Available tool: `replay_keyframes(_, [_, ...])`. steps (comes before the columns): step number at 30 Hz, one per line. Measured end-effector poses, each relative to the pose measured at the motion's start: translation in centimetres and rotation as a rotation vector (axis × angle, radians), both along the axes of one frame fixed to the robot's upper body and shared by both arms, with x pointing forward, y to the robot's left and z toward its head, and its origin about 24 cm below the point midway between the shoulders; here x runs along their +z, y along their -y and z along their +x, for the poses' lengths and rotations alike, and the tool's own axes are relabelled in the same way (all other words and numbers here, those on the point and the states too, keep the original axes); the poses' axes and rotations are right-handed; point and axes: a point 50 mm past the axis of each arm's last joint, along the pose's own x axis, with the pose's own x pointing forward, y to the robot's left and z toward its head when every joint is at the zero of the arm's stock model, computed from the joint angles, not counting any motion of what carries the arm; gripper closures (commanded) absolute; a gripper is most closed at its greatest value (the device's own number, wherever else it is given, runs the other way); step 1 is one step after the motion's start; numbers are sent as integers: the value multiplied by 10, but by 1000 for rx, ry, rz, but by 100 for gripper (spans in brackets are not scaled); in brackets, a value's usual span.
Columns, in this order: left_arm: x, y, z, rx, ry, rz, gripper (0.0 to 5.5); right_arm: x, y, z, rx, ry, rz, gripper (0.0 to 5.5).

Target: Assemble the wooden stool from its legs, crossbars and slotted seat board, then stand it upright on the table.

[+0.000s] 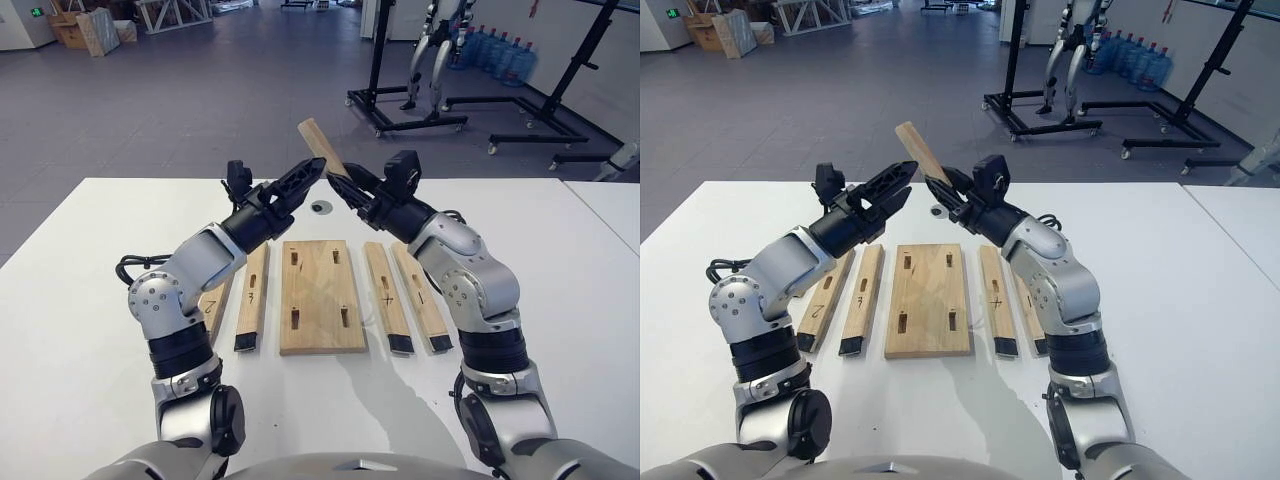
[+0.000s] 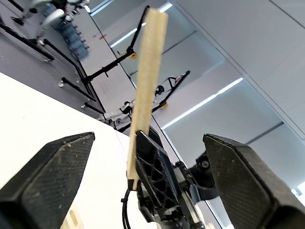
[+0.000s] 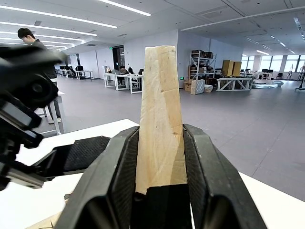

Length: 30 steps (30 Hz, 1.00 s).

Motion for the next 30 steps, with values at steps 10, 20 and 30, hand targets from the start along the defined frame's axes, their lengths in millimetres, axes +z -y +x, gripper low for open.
replay_keyframes(10, [9,-3,6,24,4,-24,132,-15,-12,-16,101,-1,-63,421])
replay_keyframes(20, [13,7,9,18,-4,-23,178,-17,-21,-22,137,7,-75,421])
replay_keyframes(30, [7,2,14,51,-47,-16,330,-17,-21,-22,121,7,-67,421])
